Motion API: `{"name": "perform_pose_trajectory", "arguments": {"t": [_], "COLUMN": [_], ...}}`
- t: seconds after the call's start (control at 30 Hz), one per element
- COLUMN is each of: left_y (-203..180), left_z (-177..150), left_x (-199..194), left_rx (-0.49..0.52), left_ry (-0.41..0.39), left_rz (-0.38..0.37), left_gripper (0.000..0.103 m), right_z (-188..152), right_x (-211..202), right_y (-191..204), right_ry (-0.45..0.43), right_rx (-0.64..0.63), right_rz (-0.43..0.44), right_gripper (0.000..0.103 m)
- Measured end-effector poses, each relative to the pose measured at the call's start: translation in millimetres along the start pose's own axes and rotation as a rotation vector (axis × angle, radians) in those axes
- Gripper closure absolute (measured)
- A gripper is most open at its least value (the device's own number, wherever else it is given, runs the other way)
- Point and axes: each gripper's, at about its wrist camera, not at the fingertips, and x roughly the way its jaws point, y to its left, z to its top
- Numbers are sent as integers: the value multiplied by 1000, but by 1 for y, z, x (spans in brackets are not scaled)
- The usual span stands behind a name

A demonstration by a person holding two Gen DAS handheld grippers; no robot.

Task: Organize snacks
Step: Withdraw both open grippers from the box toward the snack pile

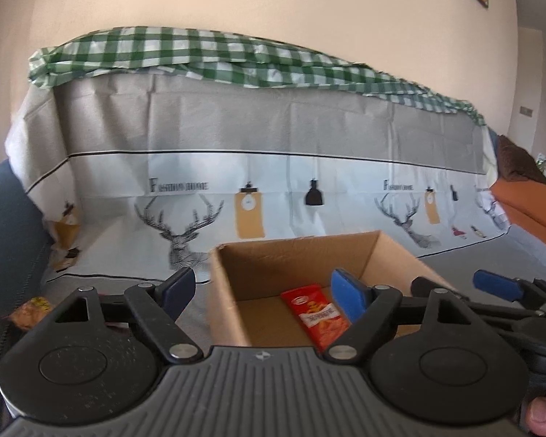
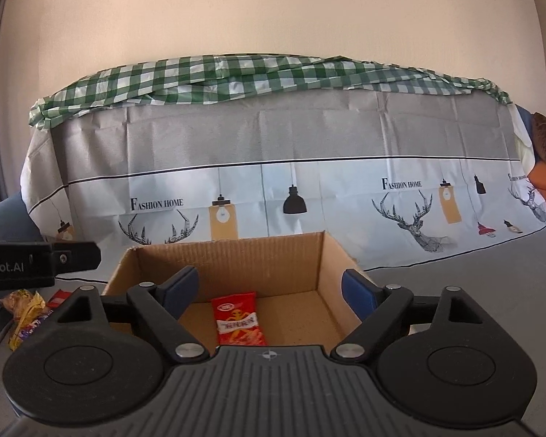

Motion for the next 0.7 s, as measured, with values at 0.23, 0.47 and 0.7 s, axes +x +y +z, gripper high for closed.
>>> {"name": "perform_pose_trajectory", "arguments": {"t": [0.23,0.47,0.7], "left_y": [46,106,168], "left_z": [-1,4,2], "left_x": [-12,-17,-10], "left_rx": [-52,-105,-178], "left_ry": [38,98,135], "left_rz": [32,146,250], "left_gripper": [17,91,90], "right_z": [-1,1,-6], "right_x": [-5,-11,-6], "right_y": [33,85,134], "right_ry": [8,29,100], "right_rx": [29,15,25], "right_rz": [87,301,451], "right_gripper": [17,69,75]}}
